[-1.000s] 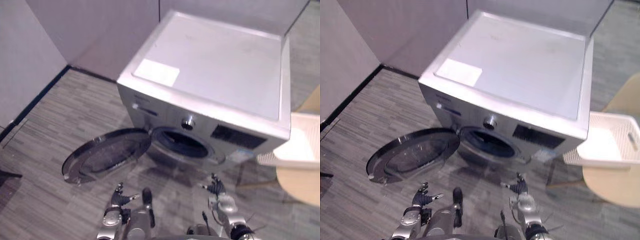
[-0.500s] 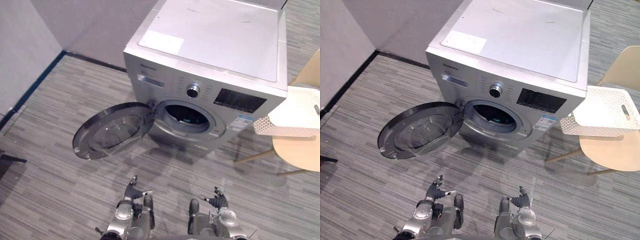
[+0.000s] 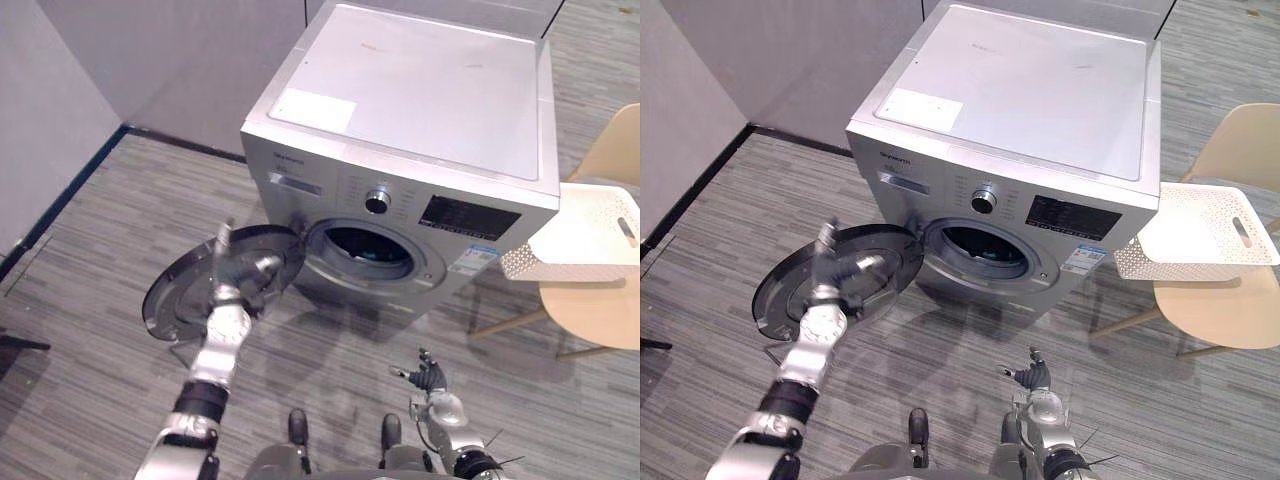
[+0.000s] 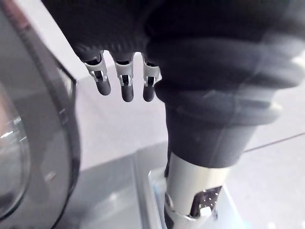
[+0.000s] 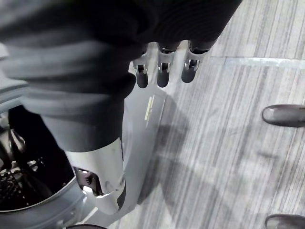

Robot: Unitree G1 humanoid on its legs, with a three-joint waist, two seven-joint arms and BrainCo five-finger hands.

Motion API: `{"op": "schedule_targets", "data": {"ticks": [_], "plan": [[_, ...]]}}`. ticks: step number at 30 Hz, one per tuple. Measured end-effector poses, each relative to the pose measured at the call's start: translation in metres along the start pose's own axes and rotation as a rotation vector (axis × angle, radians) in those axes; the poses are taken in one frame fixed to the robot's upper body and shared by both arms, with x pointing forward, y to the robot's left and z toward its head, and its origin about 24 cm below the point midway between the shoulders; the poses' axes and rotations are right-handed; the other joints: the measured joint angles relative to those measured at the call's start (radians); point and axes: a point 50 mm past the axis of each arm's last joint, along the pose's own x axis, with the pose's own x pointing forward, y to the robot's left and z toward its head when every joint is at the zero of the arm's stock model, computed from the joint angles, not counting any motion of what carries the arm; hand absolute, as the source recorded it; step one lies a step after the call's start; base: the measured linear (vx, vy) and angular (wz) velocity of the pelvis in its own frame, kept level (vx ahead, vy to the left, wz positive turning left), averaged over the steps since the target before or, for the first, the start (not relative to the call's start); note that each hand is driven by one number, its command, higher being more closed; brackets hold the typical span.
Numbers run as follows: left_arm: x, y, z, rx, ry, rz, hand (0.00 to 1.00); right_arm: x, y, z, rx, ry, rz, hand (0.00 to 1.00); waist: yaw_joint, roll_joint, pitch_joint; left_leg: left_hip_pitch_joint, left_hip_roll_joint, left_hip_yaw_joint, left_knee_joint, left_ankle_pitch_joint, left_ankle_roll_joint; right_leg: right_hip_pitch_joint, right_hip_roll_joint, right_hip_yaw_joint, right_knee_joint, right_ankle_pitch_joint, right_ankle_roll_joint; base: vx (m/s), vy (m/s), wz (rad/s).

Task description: Pick up the laundry basket with both hands and put the clothes into the washing machine.

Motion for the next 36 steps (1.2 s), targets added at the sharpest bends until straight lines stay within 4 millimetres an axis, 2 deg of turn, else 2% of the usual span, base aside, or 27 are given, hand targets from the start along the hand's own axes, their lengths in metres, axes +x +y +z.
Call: {"op": "schedule_targets", "data": {"ticks": [3, 4, 5, 7, 8, 11, 12, 14, 17, 18, 19, 22, 24, 28, 30, 32, 34, 35, 36], "plan": [[0.025, 0.028, 0.012, 0.059, -0.045, 0.104, 0.0, 0.001, -0.003, 0.0, -0.015, 0.004, -0.01, 0.0, 0.001, -0.001, 0.0, 0.001, 0.01, 0.001, -0.012, 0.006, -0.003, -0.002, 0.011, -0.001, -0.007, 0.012, 0.0, 0.02, -0.038, -0.06], [0.036, 0.044, 0.01, 0.101, -0.027, 0.152, 0.0, 0.001, -0.004, -0.002, -0.018, 0.015, -0.012, 0.0, 0.001, -0.001, 0.0, 0.001, 0.013, 0.003, -0.012, 0.006, -0.003, -0.003, 0.013, -0.001, -0.007, 0.013, 0.001, 0.0, 0.0, 0.0], [0.041, 0.05, 0.01, 0.117, -0.015, 0.166, 0.0, 0.001, -0.004, -0.002, -0.019, 0.019, -0.012, 0.0, 0.001, -0.002, 0.0, -0.001, 0.014, 0.003, -0.012, 0.006, -0.003, -0.005, 0.014, 0.0, -0.007, 0.015, 0.0, -0.01, -0.019, -0.06], [0.062, 0.073, 0.011, 0.198, 0.037, 0.218, 0.0, 0.002, -0.001, 0.0, -0.021, 0.018, -0.005, 0.0, 0.016, -0.009, 0.005, -0.028, 0.031, 0.014, -0.011, 0.015, -0.009, -0.04, 0.032, 0.001, -0.008, 0.048, -0.013, -0.05, -0.022, -0.19], [0.066, 0.077, 0.012, 0.208, 0.042, 0.228, 0.0, 0.003, -0.001, 0.002, -0.022, 0.016, -0.003, 0.0, 0.022, -0.013, 0.007, -0.036, 0.035, 0.017, -0.009, 0.016, -0.01, -0.05, 0.036, 0.001, -0.009, 0.058, -0.011, -0.08, -0.014, -0.23], [0.084, 0.089, 0.023, 0.24, 0.077, 0.245, 0.0, 0.006, 0.004, 0.01, -0.03, 0.003, 0.009, 0.0, 0.029, -0.047, 0.024, -0.086, 0.047, 0.013, 0.003, 0.032, -0.012, -0.091, 0.04, 0.004, -0.01, 0.073, -0.021, -0.09, -0.008, 0.03], [0.09, 0.093, 0.029, 0.244, 0.081, 0.243, 0.0, 0.007, 0.009, 0.013, -0.033, -0.001, 0.021, 0.0, 0.036, -0.065, 0.036, -0.104, 0.051, 0.013, 0.017, 0.032, -0.013, -0.102, 0.041, 0.004, -0.01, 0.078, -0.021, -0.1, -0.02, 0.02], [0.095, 0.089, 0.034, 0.237, 0.091, 0.221, 0.0, 0.007, 0.016, 0.016, -0.033, -0.01, 0.04, 0.0, 0.053, -0.079, 0.044, -0.135, 0.058, 0.013, 0.042, 0.031, -0.015, -0.121, 0.045, 0.006, -0.009, 0.086, -0.023, -0.1, -0.013, 0.01], [0.098, 0.083, 0.037, 0.221, 0.107, 0.187, 0.0, 0.007, 0.026, 0.024, -0.014, -0.03, 0.066, 0.0, 0.065, -0.082, 0.048, -0.191, 0.068, 0.01, 0.077, 0.028, -0.018, -0.157, 0.046, 0.006, -0.008, 0.09, -0.025, -0.14, -0.015, 0.02], [0.099, 0.075, 0.038, 0.203, 0.114, 0.17, 0.0, 0.007, 0.028, 0.028, -0.001, -0.041, 0.071, 0.0, 0.082, -0.082, 0.048, -0.209, 0.077, 0.011, 0.087, 0.022, -0.026, -0.171, 0.05, 0.006, -0.008, 0.094, -0.024, -0.1, -0.024, -0.06], [0.099, 0.071, 0.038, 0.195, 0.118, 0.162, 0.0, 0.007, 0.028, 0.028, -0.001, -0.042, 0.072, 0.0, 0.085, -0.083, 0.048, -0.22, 0.08, 0.009, 0.094, 0.021, -0.027, -0.177, 0.052, 0.006, -0.008, 0.094, -0.024, -0.12, -0.043, -0.03], [0.094, 0.06, 0.022, 0.154, 0.197, 0.123, 0.0, 0.009, 0.032, 0.04, -0.011, -0.081, 0.088, 0.0, 0.088, -0.084, 0.048, -0.253, 0.108, 0.011, 0.117, 0.012, -0.038, -0.197, 0.073, 0.006, -0.007, 0.093, -0.024, -0.11, -0.077, -0.05], [0.095, 0.061, 0.024, 0.126, 0.199, 0.148, 0.0, 0.01, 0.033, 0.048, -0.01, -0.104, 0.09, 0.0, 0.101, -0.088, 0.051, -0.267, 0.125, 0.03, 0.124, 0.02, -0.051, -0.213, 0.084, 0.008, -0.007, 0.08, -0.028, -0.1, -0.134, -0.13], [0.09, 0.045, 0.02, 0.068, 0.21, 0.12, 0.0, 0.012, 0.032, 0.053, -0.008, -0.114, 0.086, 0.0, 0.116, -0.082, 0.053, -0.263, 0.149, 0.032, 0.122, 0.038, -0.076, -0.21, 0.106, 0.0, -0.005, 0.077, -0.033, -0.02, -0.089, 0.0], [0.077, 0.032, 0.009, 0.047, 0.204, 0.087, 0.0, 0.012, 0.03, 0.052, 0.004, -0.105, 0.077, 0.0, 0.135, -0.081, 0.053, -0.241, 0.146, 0.033, 0.112, 0.045, -0.076, -0.195, 0.105, -0.001, -0.005, 0.077, -0.033, 0.0, -0.02, 0.0], [0.065, 0.023, -0.002, 0.035, 0.215, 0.063, 0.0, 0.013, 0.028, 0.052, 0.028, -0.1, 0.064, 0.0, 0.135, -0.076, 0.051, -0.22, 0.137, 0.031, 0.106, 0.048, -0.074, -0.175, 0.096, -0.005, -0.005, 0.073, -0.027, 0.02, 0.024, 0.1], [0.037, 0.007, -0.029, 0.023, 0.279, 0.013, 0.0, 0.015, 0.021, 0.05, 0.046, -0.084, 0.04, 0.0, 0.13, -0.063, 0.042, -0.174, 0.104, 0.025, 0.063, 0.061, -0.06, -0.144, 0.07, -0.008, -0.004, 0.063, -0.013, 0.02, 0.083, 0.19], [0.033, 0.004, -0.032, 0.023, 0.29, 0.003, 0.0, 0.015, 0.02, 0.049, 0.046, -0.08, 0.038, 0.0, 0.129, -0.061, 0.04, -0.169, 0.101, 0.025, 0.055, 0.064, -0.061, -0.142, 0.066, -0.009, -0.003, 0.06, -0.009, 0.01, 0.1, 0.24], [0.015, -0.008, -0.046, 0.037, 0.331, -0.046, 0.0, 0.015, 0.018, 0.046, 0.049, -0.065, 0.032, 0.0, 0.124, -0.049, 0.028, -0.158, 0.084, 0.023, 0.025, 0.08, -0.048, -0.142, 0.052, -0.017, 0.0, 0.055, -0.002, 0.01, 0.095, 0.26]]}}
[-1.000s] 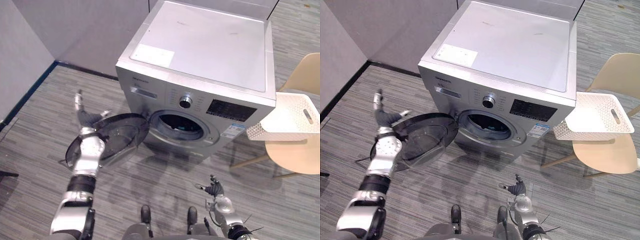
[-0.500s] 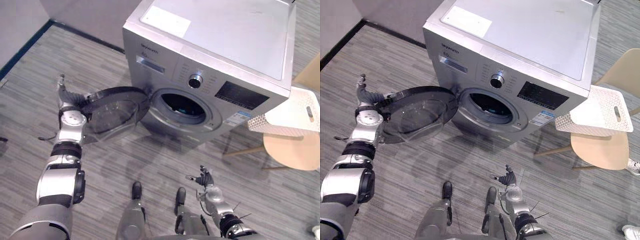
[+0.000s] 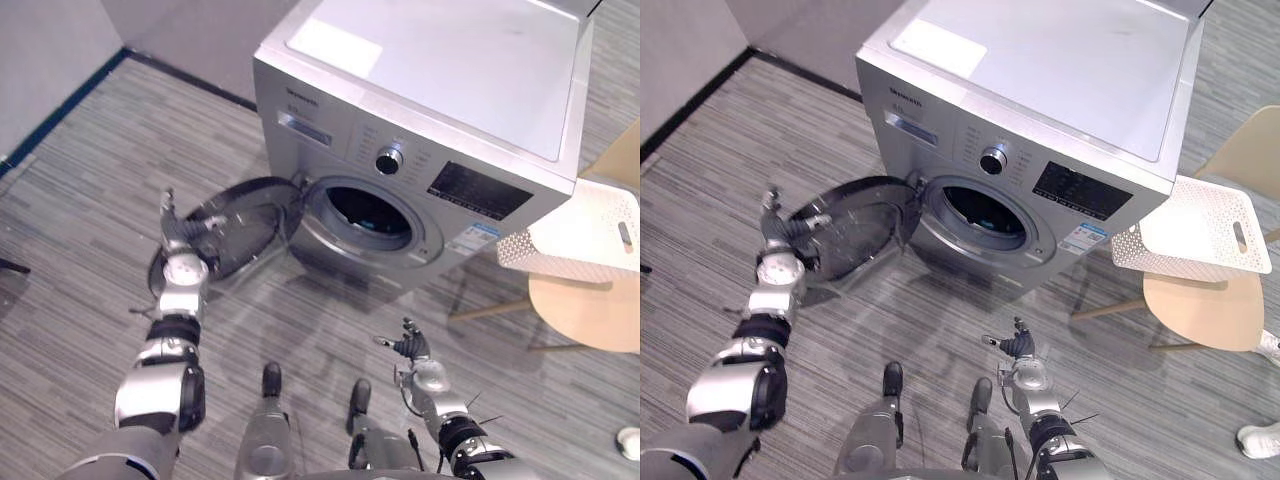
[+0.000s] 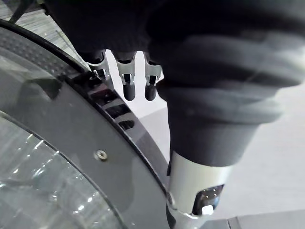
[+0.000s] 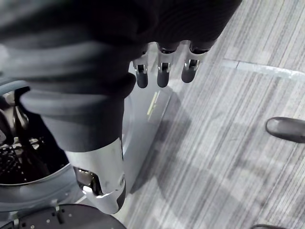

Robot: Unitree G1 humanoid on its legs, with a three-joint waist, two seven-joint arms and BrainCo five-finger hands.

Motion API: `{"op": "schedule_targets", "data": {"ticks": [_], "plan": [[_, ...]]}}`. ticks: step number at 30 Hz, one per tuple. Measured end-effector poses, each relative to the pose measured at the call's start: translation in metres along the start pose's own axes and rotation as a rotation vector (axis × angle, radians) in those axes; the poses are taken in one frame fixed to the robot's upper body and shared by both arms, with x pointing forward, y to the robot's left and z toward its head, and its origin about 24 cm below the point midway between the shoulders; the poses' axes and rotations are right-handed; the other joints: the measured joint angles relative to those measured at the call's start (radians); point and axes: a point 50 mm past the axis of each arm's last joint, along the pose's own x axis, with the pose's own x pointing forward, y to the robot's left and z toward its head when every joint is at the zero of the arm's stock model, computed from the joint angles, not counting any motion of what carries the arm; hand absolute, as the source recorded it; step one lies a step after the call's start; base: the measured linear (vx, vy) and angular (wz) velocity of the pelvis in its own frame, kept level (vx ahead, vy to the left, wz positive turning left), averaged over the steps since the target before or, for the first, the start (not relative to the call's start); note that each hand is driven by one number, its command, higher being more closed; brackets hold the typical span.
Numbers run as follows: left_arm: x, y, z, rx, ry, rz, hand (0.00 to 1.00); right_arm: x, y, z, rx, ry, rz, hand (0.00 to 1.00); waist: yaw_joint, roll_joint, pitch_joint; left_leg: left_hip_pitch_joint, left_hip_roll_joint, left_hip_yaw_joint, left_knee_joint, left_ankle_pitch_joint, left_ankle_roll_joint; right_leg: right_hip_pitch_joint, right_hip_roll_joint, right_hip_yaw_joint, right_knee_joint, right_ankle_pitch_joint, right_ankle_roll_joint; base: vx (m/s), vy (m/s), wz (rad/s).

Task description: Pick up the laundry basket with both hands and put the clothes into the washing machine.

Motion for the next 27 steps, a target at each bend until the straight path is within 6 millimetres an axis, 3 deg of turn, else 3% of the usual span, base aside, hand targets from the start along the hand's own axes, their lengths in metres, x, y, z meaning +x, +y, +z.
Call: {"op": "schedule_targets", "data": {"ticks": [2, 4, 5, 8, 13, 14, 16, 20, 22, 24, 27], "plan": [[-0.021, -0.018, -0.03, 0.03, 0.076, -0.087, 0.0, 0.0, -0.001, -0.001, 0.0, 0.005, -0.003, 0.0, -0.015, 0.016, -0.009, 0.016, -0.025, -0.017, -0.043, 0.021, 0.01, 0.0, -0.014, -0.011, 0.007, -0.006, 0.012, 0.02, 0.109, 0.27], [-0.057, -0.054, -0.061, 0.094, 0.161, -0.271, 0.0, -0.001, 0.006, -0.001, -0.009, 0.003, 0.021, 0.0, -0.032, 0.016, -0.011, 0.032, -0.05, -0.021, -0.089, 0.044, 0.025, 0.001, -0.032, -0.014, 0.009, -0.005, 0.027, 0.04, 0.129, 0.18], [-0.064, -0.063, -0.064, 0.101, 0.164, -0.315, 0.0, -0.001, 0.008, -0.001, -0.013, 0.002, 0.028, 0.0, -0.038, 0.015, -0.011, 0.032, -0.053, -0.021, -0.091, 0.048, 0.031, 0.002, -0.038, -0.017, 0.009, -0.004, 0.029, 0.04, 0.14, 0.14], [-0.097, -0.107, -0.062, 0.094, 0.155, -0.518, 0.0, -0.003, 0.017, 0.0, -0.024, -0.002, 0.066, 0.0, -0.047, 0.015, -0.011, 0.053, -0.079, -0.018, -0.092, 0.053, 0.038, 0.018, -0.061, -0.006, 0.006, 0.0, 0.039, 0.03, 0.1, -0.02], [-0.116, -0.144, -0.02, 0.003, 0.004, -0.722, 0.0, -0.002, 0.028, 0.012, -0.051, -0.03, 0.107, 0.0, -0.066, 0.019, -0.01, 0.062, -0.083, 0.011, -0.096, 0.052, 0.039, 0.014, -0.059, 0.02, 0.004, 0.002, 0.04, -0.01, 0.058, -0.13], [-0.114, -0.153, -0.004, -0.03, -0.029, -0.756, 0.0, 0.0, 0.03, 0.022, -0.064, -0.058, 0.103, 0.0, -0.093, 0.029, -0.004, 0.061, -0.081, 0.019, -0.101, 0.048, 0.034, 0.013, -0.057, 0.024, -0.003, 0.003, 0.041, -0.05, 0.017, -0.12], [-0.108, -0.161, 0.014, -0.051, -0.064, -0.763, 0.0, 0.009, 0.019, 0.048, -0.077, -0.123, 0.065, 0.0, -0.115, 0.044, 0.004, 0.057, -0.079, 0.041, -0.101, 0.047, 0.034, -0.008, -0.055, 0.054, -0.006, 0.005, 0.04, -0.06, 0.019, -0.34], [-0.062, -0.159, 0.062, -0.066, -0.093, -0.625, 0.0, 0.024, 0.009, 0.096, -0.132, -0.204, 0.032, 0.0, -0.16, 0.094, 0.024, -0.007, -0.082, 0.127, -0.101, 0.049, 0.036, -0.12, -0.06, 0.154, -0.01, 0.066, 0.047, -0.02, 0.004, -0.69], [-0.036, -0.144, 0.09, -0.078, -0.128, -0.532, 0.0, 0.026, 0.006, 0.096, -0.124, -0.189, 0.018, 0.0, -0.171, 0.096, 0.047, -0.029, -0.081, 0.176, -0.095, 0.053, 0.041, -0.159, -0.055, 0.198, -0.032, 0.105, 0.055, 0.03, -0.002, -0.73], [-0.005, -0.116, 0.132, -0.121, -0.173, -0.395, 0.0, 0.024, 0.011, 0.088, -0.065, -0.161, 0.004, 0.0, -0.188, 0.092, 0.069, -0.066, -0.074, 0.227, -0.095, 0.057, 0.047, -0.217, -0.045, 0.249, -0.044, 0.135, 0.053, 0.03, -0.023, -0.66], [0.013, -0.087, 0.165, -0.161, -0.232, -0.299, 0.0, 0.021, 0.009, 0.072, -0.026, -0.128, -0.02, 0.0, -0.204, 0.084, 0.079, -0.107, -0.055, 0.248, -0.094, 0.058, 0.045, -0.265, -0.032, 0.263, -0.048, 0.145, 0.046, 0.04, -0.039, -0.25]]}}
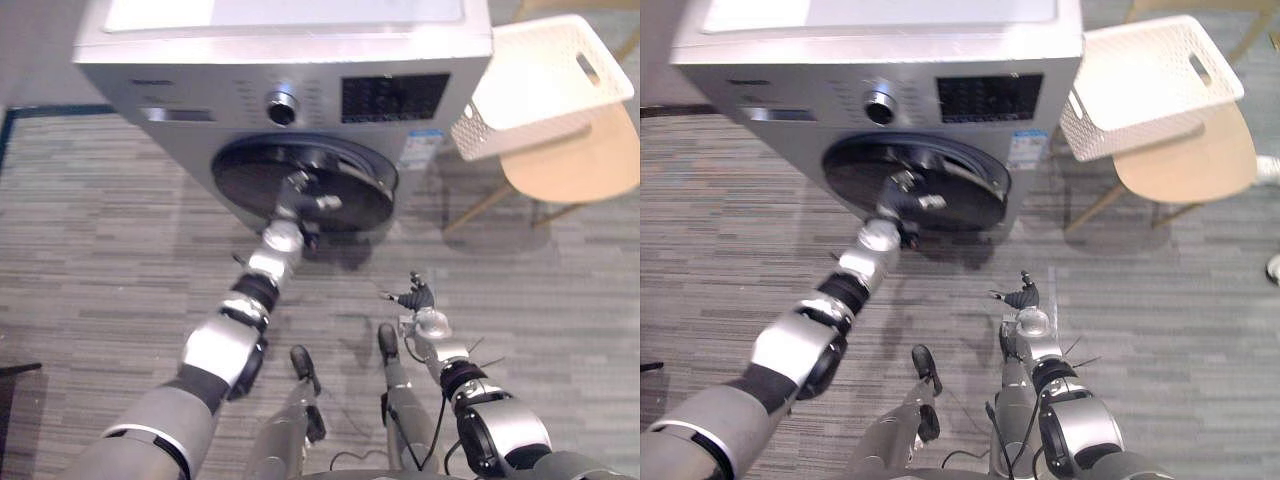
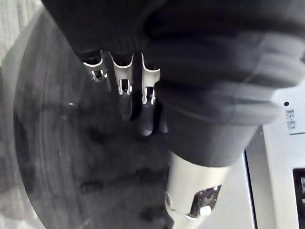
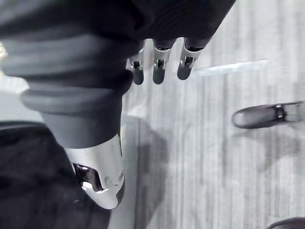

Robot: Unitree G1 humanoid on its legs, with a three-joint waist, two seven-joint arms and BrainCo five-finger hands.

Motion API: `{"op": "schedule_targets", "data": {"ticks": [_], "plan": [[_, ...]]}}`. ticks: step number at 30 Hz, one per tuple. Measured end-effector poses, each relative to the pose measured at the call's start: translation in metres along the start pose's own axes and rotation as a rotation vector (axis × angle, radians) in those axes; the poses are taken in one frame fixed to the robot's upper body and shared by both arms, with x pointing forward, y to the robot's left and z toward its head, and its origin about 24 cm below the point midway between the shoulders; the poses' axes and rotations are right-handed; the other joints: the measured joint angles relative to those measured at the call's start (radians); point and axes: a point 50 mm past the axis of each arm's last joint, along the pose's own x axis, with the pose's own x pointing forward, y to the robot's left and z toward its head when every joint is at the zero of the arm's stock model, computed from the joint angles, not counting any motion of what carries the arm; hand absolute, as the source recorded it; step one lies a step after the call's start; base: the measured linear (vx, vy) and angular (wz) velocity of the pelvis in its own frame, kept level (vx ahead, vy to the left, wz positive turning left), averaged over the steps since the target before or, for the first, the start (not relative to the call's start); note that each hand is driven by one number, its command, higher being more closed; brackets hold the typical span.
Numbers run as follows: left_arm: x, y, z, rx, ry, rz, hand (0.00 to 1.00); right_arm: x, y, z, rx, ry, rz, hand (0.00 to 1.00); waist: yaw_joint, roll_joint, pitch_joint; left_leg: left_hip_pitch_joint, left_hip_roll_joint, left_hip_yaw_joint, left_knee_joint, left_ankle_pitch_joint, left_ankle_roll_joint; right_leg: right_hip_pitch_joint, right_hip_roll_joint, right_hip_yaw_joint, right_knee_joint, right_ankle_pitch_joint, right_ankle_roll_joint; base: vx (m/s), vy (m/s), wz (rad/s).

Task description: Pick up the laundry basket with both hands and put the clothes into the washing machine.

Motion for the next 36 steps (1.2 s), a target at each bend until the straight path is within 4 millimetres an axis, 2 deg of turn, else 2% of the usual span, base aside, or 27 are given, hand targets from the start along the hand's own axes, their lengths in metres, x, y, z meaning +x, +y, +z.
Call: {"op": "schedule_targets", "data": {"ticks": [1, 3, 7, 10, 13, 16, 17, 18, 19, 21, 22, 23, 25, 27, 28, 30, 31, 33, 35, 36], "plan": [[0.001, 0.004, 0.002, 0.001, 0.0, 0.021, 0.0, -0.003, -0.003, -0.007, 0.007, 0.01, -0.015, 0.0, 0.001, 0.0, 0.001, -0.007, 0.009, -0.002, 0.0, 0.001, -0.003, -0.003, 0.009, -0.005, -0.003, 0.0, 0.0, 0.05, -0.055, -0.01], [0.0, 0.001, 0.001, 0.014, -0.002, 0.016, 0.0, -0.006, -0.005, -0.009, 0.032, -0.005, -0.035, 0.0, 0.011, 0.0, 0.001, -0.011, 0.019, -0.009, 0.0, 0.002, -0.006, -0.003, 0.016, -0.017, -0.006, -0.001, -0.002, 0.05, -0.045, 0.08], [-0.006, -0.019, 0.0, 0.003, -0.026, -0.033, 0.0, -0.007, -0.004, 0.006, 0.065, -0.087, -0.045, 0.0, 0.023, 0.0, 0.001, -0.018, 0.023, -0.045, 0.0, 0.006, -0.01, 0.008, 0.017, -0.056, -0.004, -0.01, -0.015, 0.02, -0.011, 0.25], [-0.019, -0.033, -0.016, 0.005, -0.04, -0.078, 0.0, -0.008, 0.001, 0.011, 0.081, -0.115, -0.033, 0.0, 0.032, 0.0, 0.0, -0.001, 0.026, -0.081, 0.0, 0.008, -0.012, 0.046, 0.016, -0.095, -0.003, -0.021, -0.029, 0.01, 0.008, 0.32], [-0.041, -0.048, -0.043, -0.008, -0.011, -0.133, 0.0, -0.009, 0.004, 0.011, 0.087, -0.118, -0.022, 0.0, 0.055, 0.002, -0.001, 0.024, 0.027, -0.111, 0.0, 0.004, -0.017, 0.079, 0.016, -0.129, 0.02, -0.05, -0.034, 0.02, 0.002, 0.3], [-0.074, -0.055, -0.085, -0.022, 0.051, -0.176, 0.0, -0.017, 0.004, 0.002, 0.104, -0.119, -0.016, 0.0, 0.065, 0.003, -0.003, 0.072, 0.031, -0.147, 0.0, -0.001, -0.023, 0.145, 0.016, -0.17, 0.031, -0.083, -0.035, 0.07, 0.004, 0.39], [-0.089, -0.052, -0.105, -0.039, 0.098, -0.174, 0.0, -0.02, 0.004, -0.003, 0.106, -0.112, -0.01, 0.0, 0.078, 0.002, -0.005, 0.1, 0.03, -0.152, 0.0, 0.001, -0.022, 0.176, 0.016, -0.182, 0.035, -0.096, -0.037, 0.11, 0.003, 0.36], [-0.11, -0.045, -0.132, -0.057, 0.175, -0.161, 0.0, -0.024, 0.002, -0.016, 0.094, -0.083, -0.007, 0.0, 0.082, 0.004, -0.029, 0.115, 0.029, -0.166, 0.0, -0.001, -0.024, 0.2, 0.014, -0.194, 0.04, -0.111, -0.035, 0.13, 0.009, 0.37], [-0.123, -0.04, -0.148, -0.063, 0.228, -0.152, 0.0, -0.027, 0.001, -0.024, 0.083, -0.064, -0.01, 0.0, 0.082, 0.004, -0.051, 0.117, 0.027, -0.178, 0.0, -0.002, -0.025, 0.208, 0.013, -0.206, 0.04, -0.118, -0.032, 0.12, 0.009, 0.39], [-0.149, -0.029, -0.178, -0.081, 0.332, -0.133, 0.0, -0.031, -0.004, -0.038, 0.05, -0.033, -0.018, 0.0, 0.08, 0.004, -0.066, 0.136, 0.025, -0.208, 0.0, -0.006, -0.03, 0.243, 0.011, -0.236, 0.04, -0.132, -0.03, 0.1, 0.018, 0.45], [-0.166, -0.016, -0.196, -0.087, 0.401, -0.103, 0.0, -0.033, -0.007, -0.048, 0.022, -0.005, -0.015, 0.0, 0.081, 0.004, -0.067, 0.156, 0.022, -0.227, 0.0, -0.008, -0.033, 0.274, 0.011, -0.253, 0.04, -0.141, -0.028, 0.07, 0.017, 0.46], [-0.174, -0.011, -0.204, -0.088, 0.433, -0.09, 0.0, -0.034, -0.007, -0.053, 0.008, 0.011, -0.007, 0.0, 0.082, 0.004, -0.067, 0.165, 0.02, -0.234, 0.0, -0.008, -0.033, 0.286, 0.011, -0.261, 0.039, -0.144, -0.027, 0.04, 0.013, 0.46], [-0.203, 0.015, -0.232, -0.104, 0.557, -0.004, 0.0, -0.045, -0.022, -0.077, -0.047, 0.068, -0.012, 0.0, 0.087, 0.003, -0.069, 0.196, 0.015, -0.266, 0.001, -0.016, -0.037, 0.338, 0.008, -0.296, 0.041, -0.159, -0.022, 0.03, 0.022, 0.45], [-0.221, 0.032, -0.247, -0.096, 0.626, 0.046, 0.0, -0.053, -0.033, -0.094, -0.093, 0.099, -0.007, 0.0, 0.097, 0.002, -0.071, 0.197, 0.004, -0.294, 0.026, -0.037, -0.039, 0.359, 0.002, -0.322, 0.054, -0.181, -0.016, 0.02, 0.056, 0.5], [-0.233, 0.045, -0.257, -0.087, 0.68, 0.087, 0.0, -0.06, -0.044, -0.109, -0.119, 0.149, -0.012, 0.0, 0.106, 0.002, -0.071, 0.181, -0.001, -0.316, 0.071, -0.057, -0.034, 0.368, -0.007, -0.344, 0.077, -0.202, -0.01, 0.0, 0.063, 0.53], [-0.244, 0.057, -0.267, -0.082, 0.734, 0.13, 0.0, -0.065, -0.053, -0.122, -0.143, 0.201, -0.016, 0.0, 0.106, 0.003, -0.073, 0.15, -0.011, -0.344, 0.113, -0.079, -0.025, 0.378, -0.019, -0.387, 0.097, -0.225, -0.002, -0.05, 0.049, 0.66], [-0.246, 0.064, -0.27, -0.077, 0.751, 0.145, 0.0, -0.065, -0.057, -0.124, -0.144, 0.217, -0.014, 0.0, 0.103, 0.005, -0.074, 0.122, -0.008, -0.317, 0.135, -0.099, -0.003, 0.385, -0.029, -0.433, 0.098, -0.231, 0.003, -0.06, 0.057, 0.85], [-0.246, 0.064, -0.271, -0.083, 0.757, 0.151, 0.0, -0.063, -0.063, -0.125, -0.148, 0.228, -0.026, 0.0, 0.106, 0.001, -0.075, 0.104, -0.006, -0.262, 0.143, -0.106, 0.016, 0.387, -0.058, -0.476, 0.085, -0.241, 0.019, 0.03, 0.079, 0.93], [-0.251, 0.066, -0.273, -0.083, 0.775, 0.16, 0.0, -0.058, -0.064, -0.122, -0.149, 0.235, -0.028, 0.0, 0.11, 0.0, -0.076, 0.074, 0.005, -0.216, 0.176, -0.106, 0.013, 0.392, -0.063, -0.505, 0.101, -0.249, 0.03, 0.1, 0.065, 0.8], [-0.259, 0.069, -0.276, -0.082, 0.796, 0.174, 0.0, -0.057, -0.061, -0.12, -0.147, 0.229, -0.023, 0.0, 0.115, -0.007, -0.076, 0.067, -0.005, -0.22, 0.205, -0.113, 0.022, 0.406, -0.081, -0.521, 0.113, -0.264, 0.049, 0.12, 0.068, 0.62]]}}
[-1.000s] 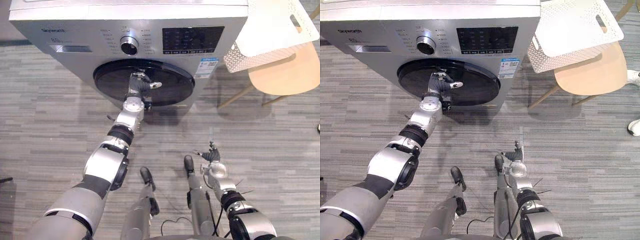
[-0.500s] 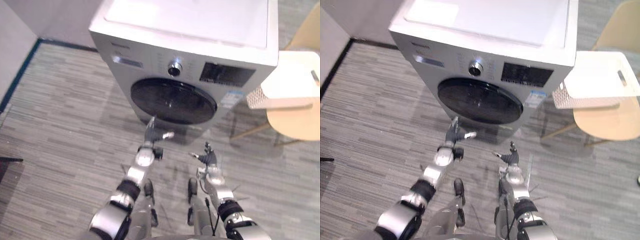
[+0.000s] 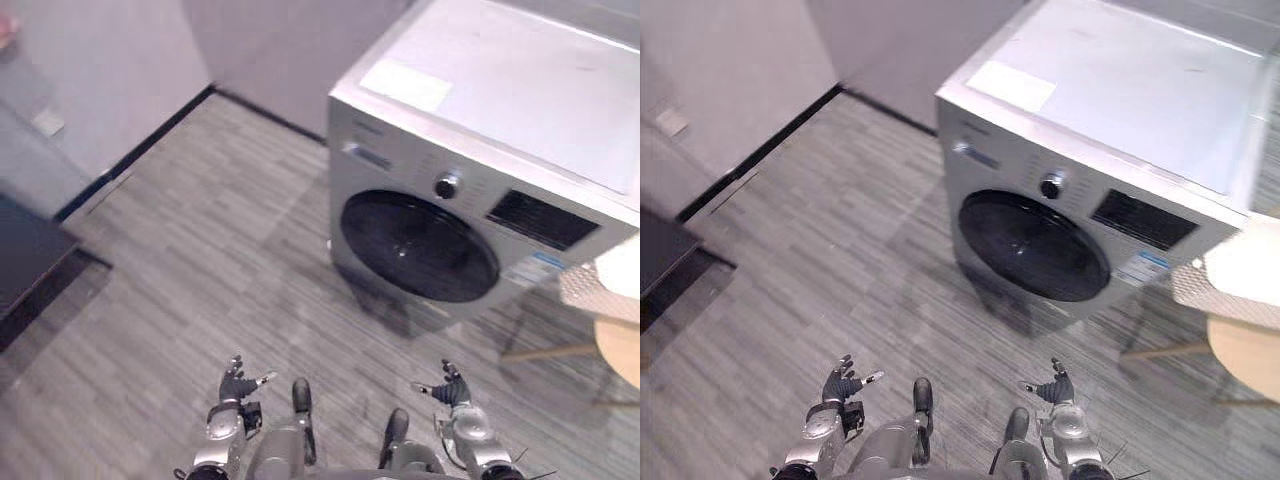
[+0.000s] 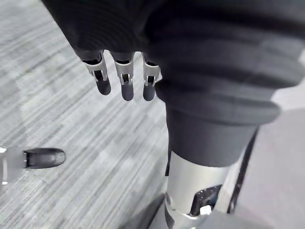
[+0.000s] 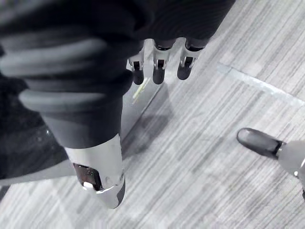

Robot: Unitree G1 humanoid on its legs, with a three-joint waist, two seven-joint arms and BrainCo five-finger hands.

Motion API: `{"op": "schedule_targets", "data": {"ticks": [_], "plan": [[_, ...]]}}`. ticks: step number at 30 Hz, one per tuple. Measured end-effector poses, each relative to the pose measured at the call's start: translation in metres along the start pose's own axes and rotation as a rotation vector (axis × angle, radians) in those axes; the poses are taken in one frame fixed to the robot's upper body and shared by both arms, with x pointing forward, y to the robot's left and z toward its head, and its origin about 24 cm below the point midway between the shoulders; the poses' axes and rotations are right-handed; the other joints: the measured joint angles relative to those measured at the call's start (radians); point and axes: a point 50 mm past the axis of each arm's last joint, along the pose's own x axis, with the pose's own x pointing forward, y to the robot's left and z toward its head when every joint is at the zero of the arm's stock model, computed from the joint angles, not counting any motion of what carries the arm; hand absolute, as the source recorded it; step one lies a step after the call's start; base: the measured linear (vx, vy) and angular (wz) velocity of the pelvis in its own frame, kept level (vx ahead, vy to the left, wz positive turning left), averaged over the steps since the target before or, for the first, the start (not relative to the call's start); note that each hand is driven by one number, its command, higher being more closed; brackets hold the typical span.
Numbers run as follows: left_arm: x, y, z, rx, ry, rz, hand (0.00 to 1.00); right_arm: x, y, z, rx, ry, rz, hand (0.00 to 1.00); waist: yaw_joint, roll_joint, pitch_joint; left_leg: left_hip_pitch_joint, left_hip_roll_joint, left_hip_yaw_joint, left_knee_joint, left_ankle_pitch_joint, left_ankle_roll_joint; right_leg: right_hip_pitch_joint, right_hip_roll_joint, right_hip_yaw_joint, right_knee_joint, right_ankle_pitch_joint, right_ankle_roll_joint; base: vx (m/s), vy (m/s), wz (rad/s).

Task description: Pick up the laundry basket with both hands and put the clothes into the washing machine.

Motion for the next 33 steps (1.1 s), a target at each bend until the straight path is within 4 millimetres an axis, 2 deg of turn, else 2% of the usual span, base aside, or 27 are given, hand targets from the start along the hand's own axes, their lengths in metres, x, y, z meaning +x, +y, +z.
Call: {"op": "schedule_targets", "data": {"ticks": [1, 2, 4, 5, 6, 7, 8, 9, 10, 13, 14, 15, 16, 17, 19, 20, 21, 23, 24, 25, 26, 27, 29, 30, 31, 32, 33], "plan": [[-0.002, 0.003, -0.005, -0.009, 0.015, 0.013, 0.0, 0.0, 0.003, 0.002, 0.005, -0.005, 0.007, 0.0, 0.006, -0.004, -0.002, -0.01, -0.016, -0.006, 0.034, -0.023, 0.011, 0.006, -0.013, -0.002, 0.015, -0.019, 0.012, 0.16, 0.123, 0.47], [-0.006, 0.007, -0.013, -0.018, 0.037, 0.027, 0.0, 0.001, 0.007, 0.004, 0.01, -0.01, 0.017, 0.0, 0.023, -0.008, -0.003, -0.029, -0.031, -0.007, 0.112, -0.08, 0.024, 0.007, -0.042, -0.005, 0.064, -0.067, 0.045, 0.14, 0.135, 0.44], [-0.01, 0.014, -0.021, -0.014, 0.056, 0.045, 0.0, 0.001, 0.011, 0.003, 0.005, 0.002, 0.042, 0.0, 0.027, -0.018, -0.005, -0.06, -0.062, -0.021, 0.257, -0.182, 0.058, 0.006, -0.12, -0.029, 0.231, -0.129, 0.076, 0.21, 0.177, 0.72], [-0.013, 0.016, -0.026, -0.015, 0.069, 0.05, 0.0, 0.001, 0.014, 0.002, -0.009, 0.008, 0.057, 0.0, 0.029, -0.021, -0.006, -0.062, -0.098, -0.065, 0.308, -0.23, 0.082, -0.052, -0.188, 0.009, 0.461, -0.125, 0.047, 0.27, 0.202, 0.93], [-0.013, 0.015, -0.026, -0.015, 0.066, 0.048, 0.0, 0.001, 0.015, 0.002, -0.014, 0.007, 0.061, 0.0, 0.028, -0.023, -0.005, -0.057, -0.113, -0.084, 0.316, -0.239, 0.09, -0.085, -0.202, 0.039, 0.546, -0.099, 0.006, 0.26, 0.203, 1.05], [-0.012, 0.016, -0.021, -0.017, 0.044, 0.049, 0.0, 0.001, 0.018, 0.003, -0.017, 0.002, 0.069, 0.0, 0.026, -0.013, -0.008, -0.033, -0.125, -0.124, 0.315, -0.245, 0.099, -0.15, -0.212, 0.106, 0.698, -0.026, -0.073, 0.3, 0.169, 0.89], [-0.01, 0.017, -0.015, -0.013, 0.024, 0.05, 0.0, 0.0, 0.021, 0.004, -0.018, -0.002, 0.08, 0.0, 0.022, -0.014, -0.005, -0.021, -0.135, -0.162, 0.318, -0.246, 0.112, -0.191, -0.196, 0.155, 0.78, -0.058, -0.058, 0.39, 0.162, 1.28], [-0.008, 0.019, -0.01, -0.008, 0.007, 0.053, 0.0, 0.0, 0.027, 0.007, -0.009, -0.01, 0.091, 0.0, 0.022, -0.014, -0.001, 0.002, -0.15, -0.229, 0.31, -0.248, 0.118, -0.239, -0.137, 0.191, 0.856, -0.154, -0.056, 0.46, 0.112, 1.46], [-0.005, 0.018, -0.004, -0.007, -0.009, 0.053, 0.0, 0.001, 0.027, 0.01, -0.006, -0.019, 0.09, 0.0, 0.02, -0.019, 0.001, 0.037, -0.169, -0.28, 0.289, -0.246, 0.124, -0.266, -0.088, 0.197, 0.848, -0.201, -0.066, 0.38, 0.068, 1.44], [0.001, 0.009, 0.011, -0.008, -0.052, 0.039, 0.0, 0.003, 0.02, 0.023, 0.001, -0.077, 0.07, 0.0, 0.015, -0.024, 0.01, 0.149, -0.234, -0.421, 0.22, -0.241, 0.133, -0.363, -0.005, 0.197, 0.744, -0.247, -0.079, 0.46, 0.003, 1.51], [0.003, 0.006, 0.017, -0.008, -0.068, 0.03, 0.0, 0.005, 0.018, 0.028, 0.002, -0.1, 0.066, 0.0, 0.01, -0.02, 0.017, 0.174, -0.235, -0.457, 0.203, -0.241, 0.133, -0.389, 0.024, 0.216, 0.685, -0.241, -0.083, 0.53, -0.081, 1.69], [0.006, 0.001, 0.025, -0.002, -0.094, 0.013, 0.0, 0.006, 0.015, 0.037, 0.003, -0.135, 0.058, 0.0, -0.011, -0.002, 0.029, 0.198, -0.234, -0.53, 0.191, -0.24, 0.133, -0.417, 0.071, 0.232, 0.553, -0.217, -0.064, 0.44, -0.104, 1.96], [0.007, -0.004, 0.031, 0.015, -0.119, -0.007, 0.0, 0.006, 0.012, 0.043, 0.002, -0.168, 0.051, 0.0, -0.022, 0.006, 0.039, 0.23, -0.237, -0.578, 0.17, -0.242, 0.128, -0.424, 0.099, 0.266, 0.396, -0.153, -0.059, 0.46, -0.139, 1.98], [0.007, -0.005, 0.033, 0.025, -0.131, -0.015, 0.0, 0.006, 0.011, 0.042, 0.002, -0.169, 0.049, 0.0, -0.022, -0.001, 0.047, 0.261, -0.244, -0.597, 0.163, -0.248, 0.118, -0.426, 0.102, 0.3, 0.347, -0.109, -0.078, 0.5, -0.194, 1.91], [0.005, -0.007, 0.024, 0.043, -0.104, -0.02, 0.0, 0.002, 0.008, 0.032, 0.0, -0.152, 0.045, 0.0, -0.053, -0.018, 0.036, 0.333, -0.266, -0.65, 0.191, -0.294, 0.043, -0.41, 0.056, 0.317, 0.375, 0.036, -0.139, 0.61, -0.279, 1.78], [0.004, -0.009, 0.022, 0.039, -0.099, -0.021, 0.0, 0.002, 0.005, 0.032, -0.008, -0.153, 0.04, 0.0, -0.051, -0.003, 0.034, 0.331, -0.259, -0.654, 0.204, -0.302, 0.03, -0.407, 0.055, 0.298, 0.387, 0.033, -0.138, 0.54, -0.249, 1.2], [0.002, -0.011, 0.017, 0.031, -0.085, -0.025, 0.0, 0.005, 0.003, 0.041, -0.018, -0.18, 0.036, 0.0, -0.038, 0.024, 0.028, 0.287, -0.227, -0.589, 0.288, -0.298, -0.07, -0.384, 0.076, 0.262, 0.383, 0.005, -0.168, 0.49, -0.213, 0.42], [0.001, -0.013, 0.015, 0.021, -0.077, -0.026, 0.0, 0.006, 0.006, 0.047, -0.025, -0.2, 0.042, 0.0, -0.036, 0.035, 0.031, 0.189, -0.194, -0.449, 0.521, -0.24, -0.154, -0.298, 0.117, 0.227, 0.311, -0.023, -0.187, 0.47, -0.195, 0.25], [-0.001, -0.014, 0.013, 0.017, -0.072, -0.03, 0.0, 0.005, 0.009, 0.046, -0.025, -0.196, 0.051, 0.0, -0.022, 0.033, 0.034, 0.121, -0.146, -0.352, 0.668, -0.194, -0.16, -0.226, 0.147, 0.225, 0.25, -0.021, -0.193, 0.34, -0.107, -0.02], [-0.001, -0.015, 0.012, 0.018, -0.073, -0.032, 0.0, 0.004, 0.009, 0.044, -0.021, -0.189, 0.051, 0.0, -0.014, 0.03, 0.033, 0.101, -0.109, -0.291, 0.718, -0.215, -0.13, -0.19, 0.16, 0.223, 0.221, -0.02, -0.201, 0.4, -0.09, -0.07], [-0.001, -0.016, 0.012, 0.016, -0.072, -0.036, 0.0, 0.003, 0.013, 0.041, -0.005, -0.181, 0.054, 0.0, -0.013, 0.012, 0.03, 0.074, -0.048, -0.194, 0.741, -0.267, -0.071, -0.129, 0.163, 0.215, 0.183, -0.022, -0.206, 0.35, -0.063, 0.01], [-0.001, -0.018, 0.014, 0.012, -0.077, -0.048, 0.0, 0.004, 0.01, 0.041, 0.007, -0.18, 0.042, 0.0, -0.013, 0.0, 0.03, 0.045, -0.018, -0.143, 0.707, -0.299, -0.055, -0.095, 0.157, 0.216, 0.155, -0.021, -0.206, 0.34, -0.054, 0.06], [-0.001, -0.019, 0.015, 0.015, -0.082, -0.059, 0.0, 0.005, 0.002, 0.041, 0.019, -0.175, 0.014, 0.0, -0.012, -0.002, 0.029, 0.011, 0.03, -0.1, 0.518, -0.319, -0.065, -0.054, 0.142, 0.216, 0.114, -0.021, -0.205, 0.29, 0.017, -0.04], [0.0, -0.02, 0.018, 0.02, -0.091, -0.061, 0.0, 0.005, 0.0, 0.041, 0.019, -0.174, 0.007, 0.0, -0.011, 0.002, 0.027, 0.008, 0.045, -0.107, 0.384, -0.299, -0.086, -0.051, 0.142, 0.216, 0.108, -0.017, -0.195, 0.3, 0.133, -0.2], [0.0, -0.021, 0.017, 0.021, -0.086, -0.064, 0.0, 0.005, -0.004, 0.038, 0.018, -0.165, -0.009, 0.0, -0.011, 0.032, 0.023, 0.02, 0.086, -0.111, 0.156, -0.115, -0.113, -0.025, 0.164, 0.219, 0.082, -0.02, -0.168, 0.2, 0.154, -0.26], [-0.001, -0.021, 0.014, 0.021, -0.079, -0.063, 0.0, 0.006, -0.008, 0.037, 0.014, -0.164, -0.019, 0.0, -0.01, 0.047, 0.021, 0.016, 0.107, -0.114, 0.125, -0.037, -0.097, -0.011, 0.181, 0.221, 0.072, -0.029, -0.151, 0.22, 0.159, -0.17], [0.001, -0.019, 0.016, 0.03, -0.077, -0.06, 0.0, 0.005, -0.004, 0.032, 0.03, -0.139, -0.022, 0.0, -0.011, 0.03, 0.021, 0.026, 0.094, -0.105, 0.131, -0.038, -0.089, -0.001, 0.168, 0.228, 0.063, -0.028, -0.128, 0.11, 0.073, -0.06]]}}
